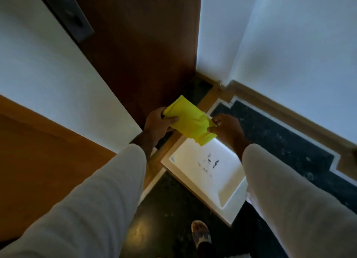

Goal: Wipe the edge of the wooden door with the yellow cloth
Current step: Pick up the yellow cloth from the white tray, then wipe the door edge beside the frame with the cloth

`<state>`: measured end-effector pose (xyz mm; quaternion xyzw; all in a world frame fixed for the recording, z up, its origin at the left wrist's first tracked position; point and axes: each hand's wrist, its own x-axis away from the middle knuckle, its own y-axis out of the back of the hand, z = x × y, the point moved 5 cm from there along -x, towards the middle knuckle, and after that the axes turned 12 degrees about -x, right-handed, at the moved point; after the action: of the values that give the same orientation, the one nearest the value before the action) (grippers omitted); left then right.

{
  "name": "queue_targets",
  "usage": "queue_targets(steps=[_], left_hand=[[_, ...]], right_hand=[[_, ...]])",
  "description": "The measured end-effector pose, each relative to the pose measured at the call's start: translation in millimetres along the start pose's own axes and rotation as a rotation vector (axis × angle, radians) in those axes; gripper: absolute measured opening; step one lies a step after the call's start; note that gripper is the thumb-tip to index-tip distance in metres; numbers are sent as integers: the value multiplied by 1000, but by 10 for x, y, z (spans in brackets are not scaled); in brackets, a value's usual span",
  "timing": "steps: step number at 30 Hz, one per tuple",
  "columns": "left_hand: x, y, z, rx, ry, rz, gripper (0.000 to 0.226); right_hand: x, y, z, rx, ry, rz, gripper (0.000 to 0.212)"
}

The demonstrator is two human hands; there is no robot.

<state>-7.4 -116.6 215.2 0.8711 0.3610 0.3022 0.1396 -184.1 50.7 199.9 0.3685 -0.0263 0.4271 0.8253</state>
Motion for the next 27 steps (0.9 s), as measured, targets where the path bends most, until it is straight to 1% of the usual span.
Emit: queue_targets(steps=[3, 4, 7, 9, 11, 14, 16, 19, 21, 22, 25, 27], left_hand=[[341, 606, -565, 34, -73, -49, 55], [460, 816, -758, 39, -104, -78, 55], [913, 1466, -1325, 40, -199, -200, 53], [1201, 1861, -1643, 53, -250, -290, 50], [1529, 2276, -1942, 69, -304, -371, 50], [1949, 2777, -2339, 68, -393, -444, 49], [2282, 3095, -2573, 53, -450, -493, 45], [2710, 3510, -2852, 16, -515, -567, 40], [3044, 3816, -2979, -10, -538, -642, 37], [3144, 3916, -3040, -25, -548, -668, 37], [3511, 4309, -3211, -55, -591, -745, 38], [3761, 4587, -3320, -75, -617, -790, 44]], right_hand=[[214, 324, 754, 18, 103, 2, 25], [292, 430, 1030, 12, 144, 9, 27], [597, 741, 1902, 1, 242, 9, 42], [781, 925, 2426, -9, 328, -5, 45], [1004, 1087, 2948, 0, 411, -12, 44], [1287, 1301, 3572, 6, 517, -27, 36], [1522, 1406, 3976, 11, 576, -24, 32], [1812, 1488, 4499, 54, 645, 14, 34], [2045, 1486, 4847, 92, 705, 31, 27], [2103, 1482, 4959, 86, 717, 32, 26], [2336, 1439, 5435, 74, 829, 12, 34], [2547, 1406, 5758, 73, 898, -4, 33]])
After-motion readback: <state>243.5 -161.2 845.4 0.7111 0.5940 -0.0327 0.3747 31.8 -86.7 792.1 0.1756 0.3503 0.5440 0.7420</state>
